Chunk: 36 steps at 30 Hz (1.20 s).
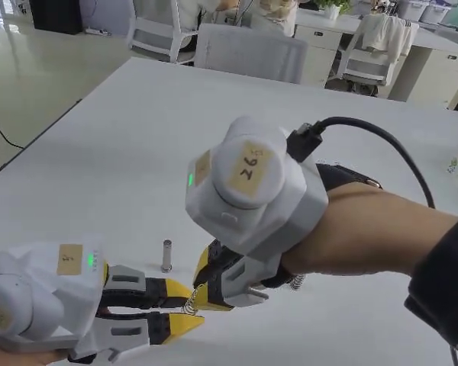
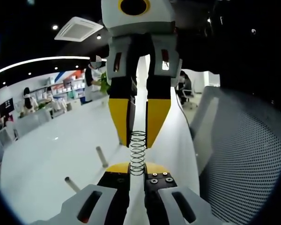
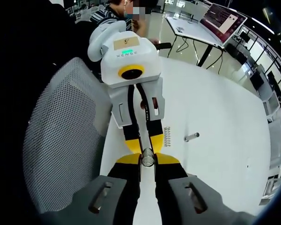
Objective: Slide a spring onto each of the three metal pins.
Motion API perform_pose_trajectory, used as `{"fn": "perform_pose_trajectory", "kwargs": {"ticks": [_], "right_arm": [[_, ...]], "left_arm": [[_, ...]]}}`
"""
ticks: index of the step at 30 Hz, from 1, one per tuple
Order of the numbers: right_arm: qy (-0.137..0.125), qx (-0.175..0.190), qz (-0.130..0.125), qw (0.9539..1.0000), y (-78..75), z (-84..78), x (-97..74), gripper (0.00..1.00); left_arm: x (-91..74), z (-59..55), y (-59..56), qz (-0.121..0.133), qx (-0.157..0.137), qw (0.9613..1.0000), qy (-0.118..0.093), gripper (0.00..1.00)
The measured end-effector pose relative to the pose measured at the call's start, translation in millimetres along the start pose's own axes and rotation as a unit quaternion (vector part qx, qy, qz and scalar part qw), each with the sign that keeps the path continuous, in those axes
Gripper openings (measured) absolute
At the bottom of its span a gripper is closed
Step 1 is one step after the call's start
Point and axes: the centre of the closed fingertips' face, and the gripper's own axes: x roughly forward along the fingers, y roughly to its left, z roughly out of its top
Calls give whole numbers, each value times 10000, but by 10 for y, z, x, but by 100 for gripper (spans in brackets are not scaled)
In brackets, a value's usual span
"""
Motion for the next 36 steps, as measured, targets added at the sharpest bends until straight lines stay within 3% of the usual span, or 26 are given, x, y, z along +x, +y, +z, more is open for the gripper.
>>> {"fn": "perform_pose_trajectory", "kwargs": {"ticks": [11, 29, 36], "right_arm": [[-45, 85, 66, 9999, 8, -32, 43, 10], [-49, 143, 81, 9999, 2, -78, 76, 9], [-49, 167, 113, 9998, 6, -83, 87, 8]], "left_arm": [[1, 0, -8, -9, -36, 10000, -10, 2], [-7, 129, -15, 3, -84, 9997, -230, 2], [-1, 122, -22, -7, -55, 9998, -205, 2]]}}
